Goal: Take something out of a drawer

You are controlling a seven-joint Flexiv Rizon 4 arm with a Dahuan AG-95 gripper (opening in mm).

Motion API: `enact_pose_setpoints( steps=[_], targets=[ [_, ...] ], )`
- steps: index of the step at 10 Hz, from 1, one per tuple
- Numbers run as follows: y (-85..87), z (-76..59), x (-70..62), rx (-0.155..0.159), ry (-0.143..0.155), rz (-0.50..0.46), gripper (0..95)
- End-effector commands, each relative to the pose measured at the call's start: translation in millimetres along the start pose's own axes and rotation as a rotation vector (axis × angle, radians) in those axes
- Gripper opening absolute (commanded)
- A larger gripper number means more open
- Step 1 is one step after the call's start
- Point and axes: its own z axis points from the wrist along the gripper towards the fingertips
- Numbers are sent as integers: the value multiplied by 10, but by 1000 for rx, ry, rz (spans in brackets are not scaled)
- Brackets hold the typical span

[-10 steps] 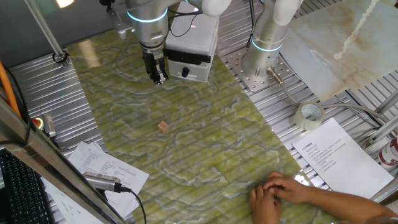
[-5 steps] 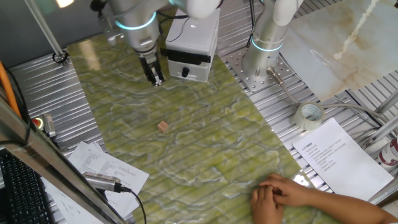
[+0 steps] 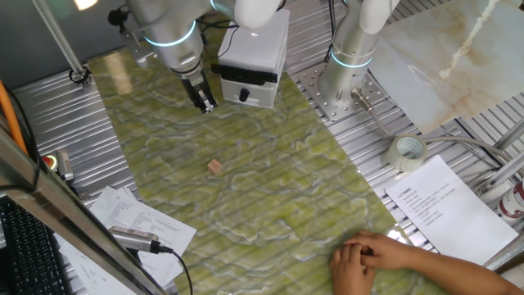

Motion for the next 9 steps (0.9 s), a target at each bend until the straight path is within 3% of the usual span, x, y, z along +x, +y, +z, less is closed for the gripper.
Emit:
enact_pose_setpoints(
  steps=[1, 4, 6, 9],
  targets=[
    [51, -28, 96, 7, 9, -61, 0],
    [38, -6, 150, 6, 10, -88, 0],
    [40, -5, 160, 56, 32, -67, 0],
    [17, 23, 194, 73, 44, -20, 0]
  ],
)
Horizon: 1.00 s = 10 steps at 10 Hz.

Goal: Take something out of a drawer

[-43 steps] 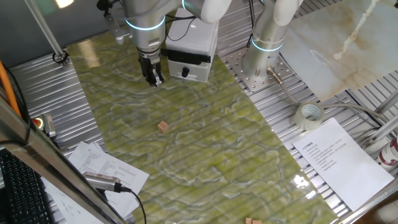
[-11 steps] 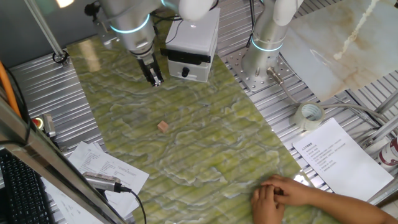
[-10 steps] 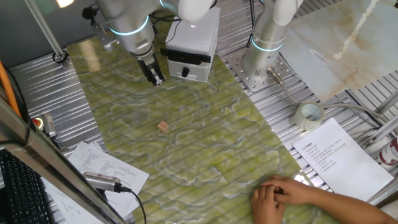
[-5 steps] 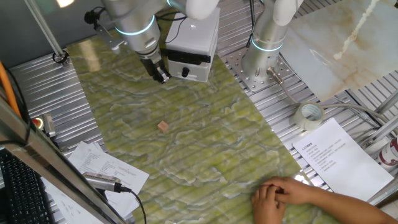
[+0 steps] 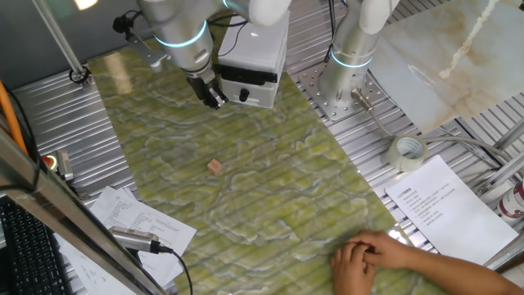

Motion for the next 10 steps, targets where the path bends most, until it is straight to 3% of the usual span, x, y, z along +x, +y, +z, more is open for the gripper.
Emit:
enact_pose_setpoints(
  steps=[1, 3, 6, 9, 10],
  targets=[
    [-26, 35, 37, 16, 21, 79, 190],
    [-45, 67, 72, 38, 44, 80, 190],
    [-57, 98, 119, 63, 43, -51, 190],
    [-51, 104, 142, 75, -10, -339, 190],
    [-51, 105, 144, 77, -27, -458, 0]
  ],
)
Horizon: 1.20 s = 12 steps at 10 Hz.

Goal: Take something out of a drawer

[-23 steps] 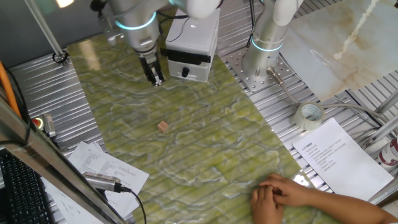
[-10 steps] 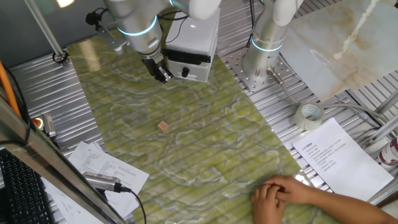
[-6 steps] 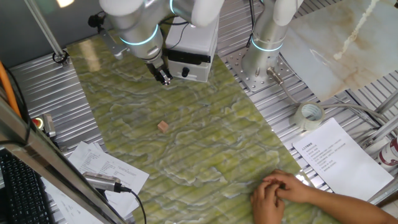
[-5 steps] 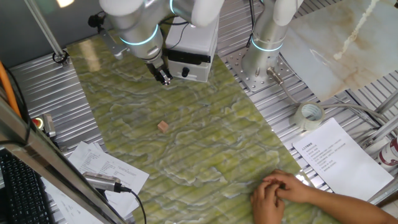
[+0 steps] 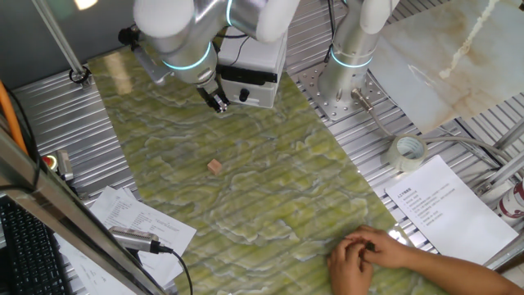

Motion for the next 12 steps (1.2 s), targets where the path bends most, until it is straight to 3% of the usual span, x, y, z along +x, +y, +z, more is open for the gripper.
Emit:
enact_pose_setpoints(
  steps=[1, 2, 3, 4, 5, 6, 7, 8, 10, 11, 12],
  targets=[
    [-3, 9, 21, 7, -126, -503, 0],
    [-2, 8, 23, 18, -133, -627, 0],
    [-2, 8, 24, 22, -136, -686, 0],
    [-3, 13, 29, 45, -161, -784, 0],
    [-9, 14, 39, 61, -193, -829, 190],
    [-14, 15, 48, 71, -222, -871, 190],
    [-21, 17, 58, 68, -285, -960, 190],
    [-24, 15, 62, 52, -315, -1018, 190],
    [-29, 37, 89, 43, -327, -1198, 190],
    [-21, 38, 79, 30, -307, -1275, 190],
    [-4, 33, 58, -10, -297, -1439, 190]
  ],
)
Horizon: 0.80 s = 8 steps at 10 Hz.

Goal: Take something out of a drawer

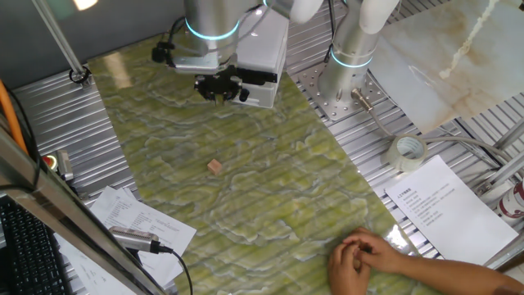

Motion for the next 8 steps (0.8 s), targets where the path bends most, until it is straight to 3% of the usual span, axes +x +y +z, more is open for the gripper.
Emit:
enact_pose_setpoints(
  steps=[1, 4, 5, 6, 8],
  targets=[
    [0, 18, -44, -114, -90, -567, 190],
    [39, 5, -78, -214, -100, -737, 190],
    [57, -4, -83, -230, -99, -764, 190],
    [60, -2, -79, -230, -81, -781, 190],
    [59, -3, -80, -239, -81, -805, 190]
  ],
)
